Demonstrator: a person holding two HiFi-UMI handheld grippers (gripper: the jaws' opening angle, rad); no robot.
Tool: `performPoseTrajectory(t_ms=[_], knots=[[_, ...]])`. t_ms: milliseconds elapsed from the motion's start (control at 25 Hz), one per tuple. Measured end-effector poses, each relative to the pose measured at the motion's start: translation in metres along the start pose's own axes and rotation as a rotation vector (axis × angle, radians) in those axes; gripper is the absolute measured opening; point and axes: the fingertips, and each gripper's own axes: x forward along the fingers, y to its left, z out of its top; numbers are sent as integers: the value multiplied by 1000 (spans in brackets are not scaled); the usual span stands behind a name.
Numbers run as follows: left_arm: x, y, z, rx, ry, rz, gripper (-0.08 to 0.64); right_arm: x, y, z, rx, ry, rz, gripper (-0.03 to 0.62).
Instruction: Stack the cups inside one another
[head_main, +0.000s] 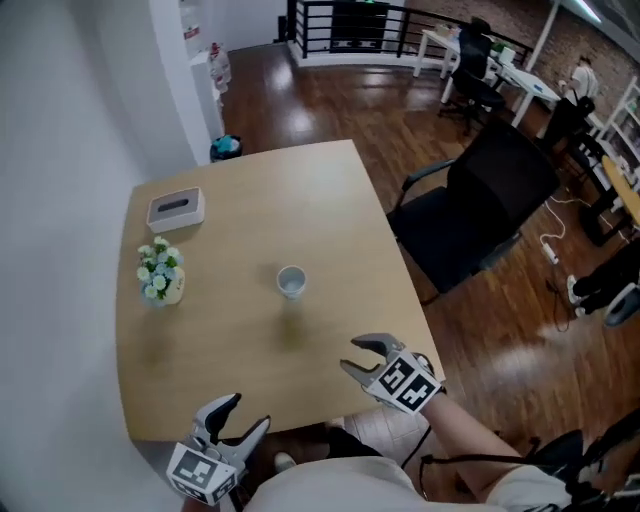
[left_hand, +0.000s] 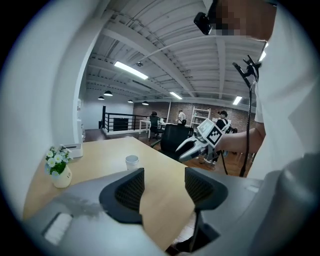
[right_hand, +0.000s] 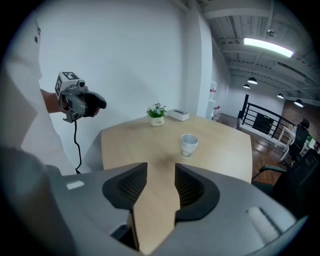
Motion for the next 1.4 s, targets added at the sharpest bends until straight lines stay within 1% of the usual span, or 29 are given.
performPoseTrajectory(t_ms=[80,160,280,400,640,760,920,1080,1200,1400], knots=[[-8,-7,1,18,-7,-37,270,-16,22,1,38,-41,-22,189],[-22,-11,0,56,-17,-73,270,-28,49,4,71,-79,-50,195],[-52,-16,-9,92,-39,-103,270,-44,93,9,93,-115,-88,197],[-84,-19,-21,79,-83,-112,270,-54,137,15,102,-146,-111,201],[-141,-24,-53,79,-103,-130,270,-71,216,21,114,-183,-151,212],[-163,-27,-66,78,-114,-132,270,-79,247,21,111,-193,-166,212],[-182,-32,-79,86,-126,-143,270,-90,274,20,110,-200,-191,213],[-195,-35,-87,96,-130,-145,270,-98,294,24,81,-210,-203,213],[-200,-38,-94,119,-114,-156,270,-104,305,26,55,-197,-213,213],[-205,-47,-92,131,-126,-164,270,-109,316,29,46,-211,-207,213]])
